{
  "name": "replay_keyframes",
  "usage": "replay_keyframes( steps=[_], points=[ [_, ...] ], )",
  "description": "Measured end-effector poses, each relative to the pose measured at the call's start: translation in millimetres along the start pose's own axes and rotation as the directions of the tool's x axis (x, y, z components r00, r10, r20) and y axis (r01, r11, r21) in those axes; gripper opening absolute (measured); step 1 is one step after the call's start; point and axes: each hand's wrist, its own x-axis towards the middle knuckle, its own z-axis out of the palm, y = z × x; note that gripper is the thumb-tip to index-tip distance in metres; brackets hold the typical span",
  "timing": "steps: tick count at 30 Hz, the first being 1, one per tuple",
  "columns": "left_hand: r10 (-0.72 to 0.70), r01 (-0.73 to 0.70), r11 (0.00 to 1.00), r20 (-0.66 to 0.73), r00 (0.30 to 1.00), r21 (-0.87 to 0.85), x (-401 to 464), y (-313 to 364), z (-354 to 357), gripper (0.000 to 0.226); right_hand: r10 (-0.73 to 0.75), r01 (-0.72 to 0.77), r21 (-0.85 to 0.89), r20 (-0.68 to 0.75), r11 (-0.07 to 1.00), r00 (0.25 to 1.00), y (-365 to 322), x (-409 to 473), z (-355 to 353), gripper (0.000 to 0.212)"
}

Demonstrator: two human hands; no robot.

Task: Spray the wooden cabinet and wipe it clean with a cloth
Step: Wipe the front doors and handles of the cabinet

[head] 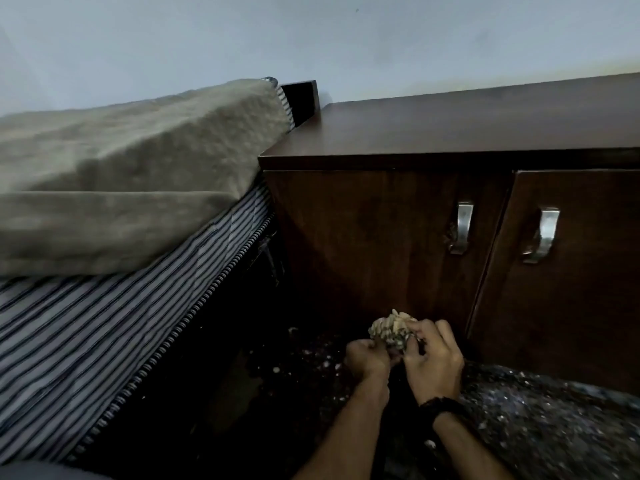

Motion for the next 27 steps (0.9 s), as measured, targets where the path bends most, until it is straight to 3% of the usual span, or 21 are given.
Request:
replay_keyframes(
  steps=[8,13,27],
  points=[
    [0.194,-0.198,0.980,-0.161,0.968,-0.012,-25.2,26.4,13.2,0.050,-0.083,0.090,0.078,-0.097,0.993,0.992,-33.5,36.3,-27.5,0.021],
    [0.322,-0.364,0.925,-0.281,0.904,-0.113,-28.8,54.4,15.7,0.047,-0.178,0.202,0.113,-0.193,0.973,0.965,-70.5,62.4,-38.6,0.023],
    [0.422,-0.623,0.691,-0.496,0.759,-0.367,-60.2,197.9,-58.5,0.039,-0.306,0.387,0.219,-0.327,0.896,0.894,-194.8,136.9,-53.4,0.029]
  ],
)
